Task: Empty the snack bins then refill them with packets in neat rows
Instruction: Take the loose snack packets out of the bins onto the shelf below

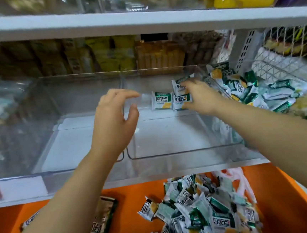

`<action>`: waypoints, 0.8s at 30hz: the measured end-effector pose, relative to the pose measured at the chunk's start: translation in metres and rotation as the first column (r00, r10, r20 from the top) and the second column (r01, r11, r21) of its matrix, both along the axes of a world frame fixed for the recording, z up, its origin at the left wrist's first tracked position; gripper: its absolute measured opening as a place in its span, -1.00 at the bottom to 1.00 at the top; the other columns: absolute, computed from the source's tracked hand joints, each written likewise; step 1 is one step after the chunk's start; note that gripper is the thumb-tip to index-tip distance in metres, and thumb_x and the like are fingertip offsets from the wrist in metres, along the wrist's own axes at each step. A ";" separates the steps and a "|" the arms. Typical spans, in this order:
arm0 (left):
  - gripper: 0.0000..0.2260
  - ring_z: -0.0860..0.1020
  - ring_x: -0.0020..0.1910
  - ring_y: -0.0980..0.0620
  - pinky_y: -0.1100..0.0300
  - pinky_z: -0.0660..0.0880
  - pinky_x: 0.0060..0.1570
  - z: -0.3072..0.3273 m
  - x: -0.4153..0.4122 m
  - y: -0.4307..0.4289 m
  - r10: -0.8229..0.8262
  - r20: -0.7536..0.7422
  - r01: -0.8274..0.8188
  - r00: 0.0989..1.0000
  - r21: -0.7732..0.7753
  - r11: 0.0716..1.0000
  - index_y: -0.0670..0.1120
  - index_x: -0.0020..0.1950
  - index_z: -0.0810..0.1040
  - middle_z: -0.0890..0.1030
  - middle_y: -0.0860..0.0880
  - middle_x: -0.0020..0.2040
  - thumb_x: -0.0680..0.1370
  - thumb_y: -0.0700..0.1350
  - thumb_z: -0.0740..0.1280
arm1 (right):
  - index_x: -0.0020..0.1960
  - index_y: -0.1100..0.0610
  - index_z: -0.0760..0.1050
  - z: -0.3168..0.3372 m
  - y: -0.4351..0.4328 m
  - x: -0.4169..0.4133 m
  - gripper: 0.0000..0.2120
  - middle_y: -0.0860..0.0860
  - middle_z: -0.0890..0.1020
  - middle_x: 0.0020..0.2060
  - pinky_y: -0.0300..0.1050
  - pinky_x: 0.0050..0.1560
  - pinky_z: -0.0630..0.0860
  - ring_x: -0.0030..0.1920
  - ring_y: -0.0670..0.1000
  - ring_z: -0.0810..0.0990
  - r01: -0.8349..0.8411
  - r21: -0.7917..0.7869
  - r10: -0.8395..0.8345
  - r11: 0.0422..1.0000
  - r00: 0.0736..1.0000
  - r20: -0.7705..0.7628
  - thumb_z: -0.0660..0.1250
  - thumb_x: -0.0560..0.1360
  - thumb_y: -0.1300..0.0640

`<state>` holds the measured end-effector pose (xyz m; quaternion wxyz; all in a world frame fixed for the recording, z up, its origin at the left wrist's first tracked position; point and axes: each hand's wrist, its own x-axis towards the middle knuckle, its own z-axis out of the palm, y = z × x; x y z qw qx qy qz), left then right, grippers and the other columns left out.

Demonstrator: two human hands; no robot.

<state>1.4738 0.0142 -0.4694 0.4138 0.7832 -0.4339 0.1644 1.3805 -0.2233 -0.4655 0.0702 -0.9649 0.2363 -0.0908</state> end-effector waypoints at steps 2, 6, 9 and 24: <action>-0.80 0.40 0.08 0.24 0.49 0.25 0.08 -0.004 0.005 -0.001 -0.010 -0.110 0.005 0.994 -0.050 0.999 -0.02 0.16 0.57 0.51 0.08 0.09 0.57 -0.19 0.29 | 0.51 0.19 0.14 -0.002 -0.009 0.018 -0.34 0.25 0.40 0.34 -0.05 0.18 0.39 0.28 0.22 0.43 0.029 -0.072 -0.031 0.997 0.999 -0.031 0.33 0.48 0.27; -0.85 0.45 0.08 0.24 0.48 0.33 0.03 -0.012 0.002 0.000 -0.063 -0.249 0.030 0.967 -0.134 0.991 0.12 0.08 0.49 0.50 0.19 0.02 0.59 -0.13 0.26 | 0.53 0.14 0.07 -0.008 -0.025 0.041 -0.33 0.26 0.40 0.31 0.00 -0.02 0.52 0.10 0.23 0.52 0.097 -0.154 -0.119 0.983 0.983 -0.138 0.19 0.48 0.42; -0.85 0.46 0.14 0.19 0.32 0.40 0.06 -0.012 0.003 0.000 -0.096 -0.300 0.049 0.949 -0.161 0.986 0.17 0.07 0.49 0.48 0.32 -0.01 0.58 -0.09 0.26 | 0.46 0.17 0.20 -0.013 -0.029 0.050 -0.46 0.23 0.43 0.27 -0.02 -0.06 0.44 0.12 0.19 0.49 0.148 -0.272 -0.188 0.951 0.974 -0.126 0.19 0.51 0.38; -0.65 0.47 0.15 0.30 0.37 0.45 0.09 -0.011 0.005 0.003 -0.205 -0.398 0.103 0.894 -0.261 0.960 0.17 0.29 0.40 0.54 0.25 0.13 0.52 0.08 0.34 | 0.02 0.01 0.61 0.059 0.082 0.024 -0.71 -0.18 0.56 -0.29 -0.23 -0.14 0.49 -0.24 -0.17 0.50 -0.519 0.450 0.398 0.726 0.852 0.341 0.53 0.31 0.08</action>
